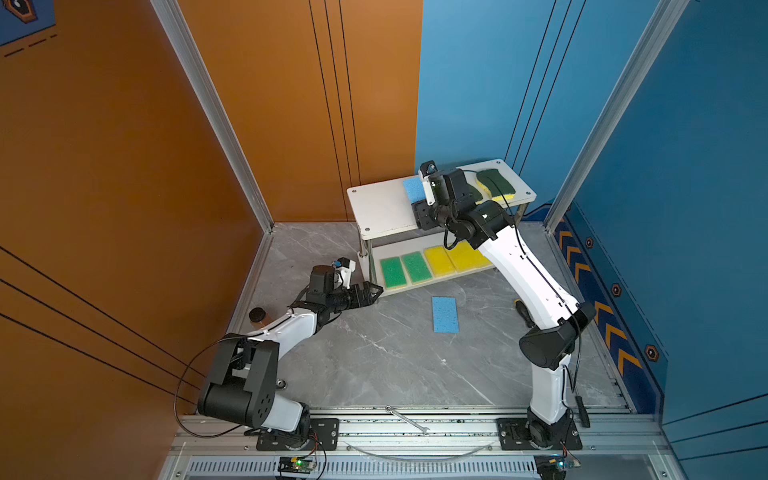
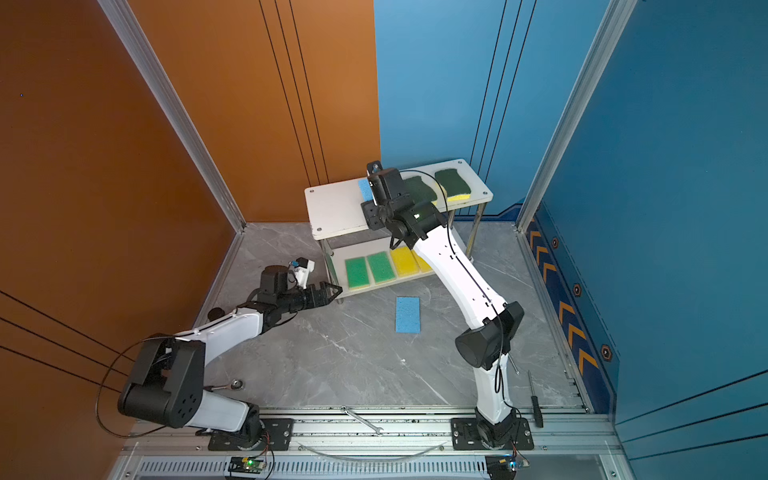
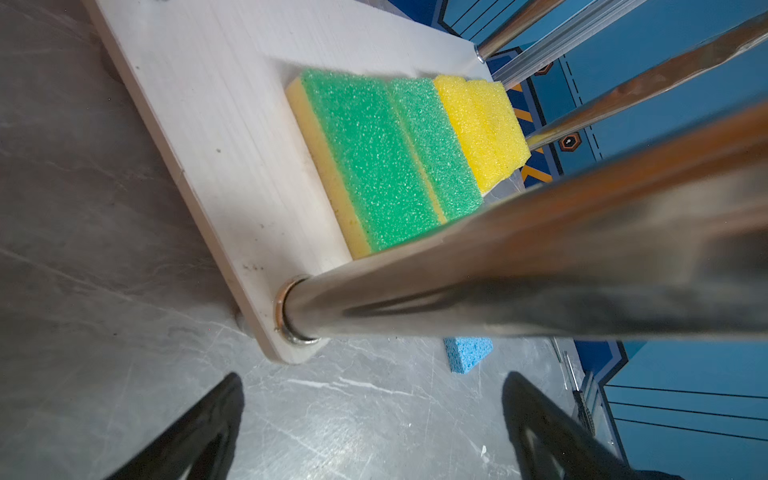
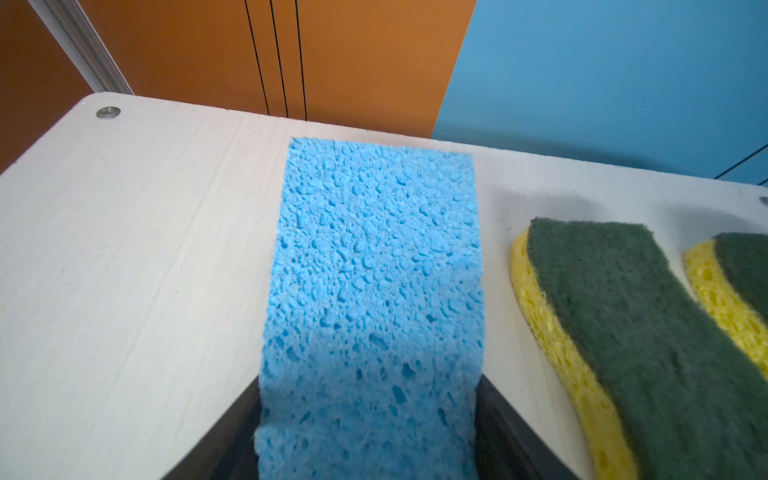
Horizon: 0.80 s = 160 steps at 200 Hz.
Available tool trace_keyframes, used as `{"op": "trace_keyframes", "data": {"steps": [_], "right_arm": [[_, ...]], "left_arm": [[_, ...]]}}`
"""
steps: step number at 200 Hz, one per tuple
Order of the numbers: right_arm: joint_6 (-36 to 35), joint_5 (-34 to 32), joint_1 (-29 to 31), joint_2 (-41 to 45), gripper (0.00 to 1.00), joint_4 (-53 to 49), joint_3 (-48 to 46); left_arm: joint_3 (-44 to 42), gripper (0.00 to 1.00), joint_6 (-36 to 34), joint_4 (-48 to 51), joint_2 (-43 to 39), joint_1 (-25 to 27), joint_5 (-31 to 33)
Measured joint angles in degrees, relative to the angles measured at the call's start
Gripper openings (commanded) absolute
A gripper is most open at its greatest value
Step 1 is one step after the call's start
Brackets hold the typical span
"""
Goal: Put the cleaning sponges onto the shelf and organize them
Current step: 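Lower the blue sponge onto the top shelf beside the scouring pads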
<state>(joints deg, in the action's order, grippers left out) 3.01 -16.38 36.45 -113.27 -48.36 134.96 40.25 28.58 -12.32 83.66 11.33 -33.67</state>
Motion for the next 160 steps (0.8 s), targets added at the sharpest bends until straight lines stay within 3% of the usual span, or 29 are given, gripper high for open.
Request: {"op": "trace_keyframes", "data": {"steps": [138, 160], "right_arm": [[0.39, 0.02, -0.09, -0.13, 0.79, 0.28, 0.00], [0.24, 0.24, -0.26, -0.13, 0.86, 0.42, 0.00]], "left_arm": [[-0.11, 0.98, 0.00, -0.37, 0.02, 0.00, 0.00], [-0.11, 0.98, 0.00, -0.37, 0.02, 0.00, 0.00]]}}
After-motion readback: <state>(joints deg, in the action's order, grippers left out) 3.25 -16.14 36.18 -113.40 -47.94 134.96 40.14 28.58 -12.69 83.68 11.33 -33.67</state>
